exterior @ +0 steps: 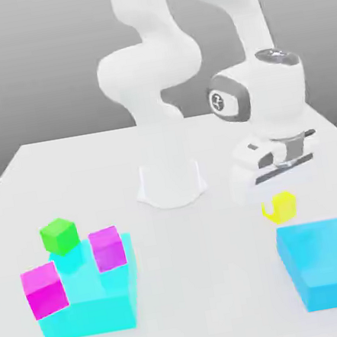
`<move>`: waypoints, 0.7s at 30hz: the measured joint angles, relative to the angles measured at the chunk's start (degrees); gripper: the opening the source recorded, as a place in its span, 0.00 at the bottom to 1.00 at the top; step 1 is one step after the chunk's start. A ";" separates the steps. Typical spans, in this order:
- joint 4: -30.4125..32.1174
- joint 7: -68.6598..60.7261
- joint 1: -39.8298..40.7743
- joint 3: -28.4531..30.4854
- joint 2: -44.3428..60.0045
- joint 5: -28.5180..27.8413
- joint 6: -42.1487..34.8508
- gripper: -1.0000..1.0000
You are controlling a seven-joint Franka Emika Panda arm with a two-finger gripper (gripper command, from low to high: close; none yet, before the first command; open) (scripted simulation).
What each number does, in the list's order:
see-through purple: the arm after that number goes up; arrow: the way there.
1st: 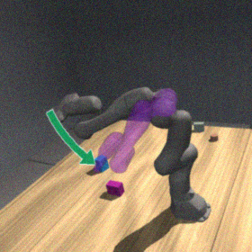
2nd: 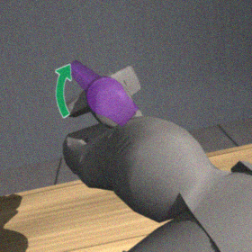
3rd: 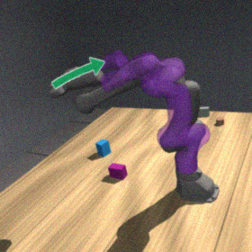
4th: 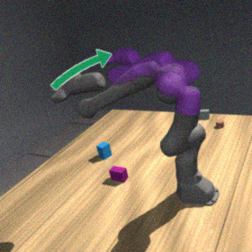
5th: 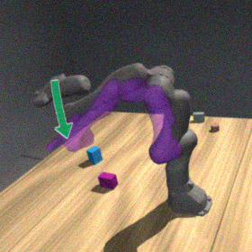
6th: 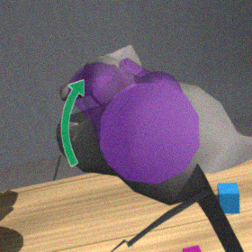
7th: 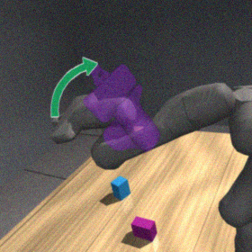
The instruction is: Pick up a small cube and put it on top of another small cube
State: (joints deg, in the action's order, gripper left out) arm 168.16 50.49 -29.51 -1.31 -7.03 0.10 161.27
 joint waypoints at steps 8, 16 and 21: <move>-2.70 -14.63 11.24 11.59 -8.56 -5.94 -11.05 0.00; -5.53 -28.46 23.67 22.21 -17.51 -13.04 -22.39 0.00; -5.59 -34.08 27.96 26.86 -16.98 -15.31 -21.72 0.00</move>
State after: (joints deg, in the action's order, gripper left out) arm 162.57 16.42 -1.55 25.54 -24.01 -15.21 139.55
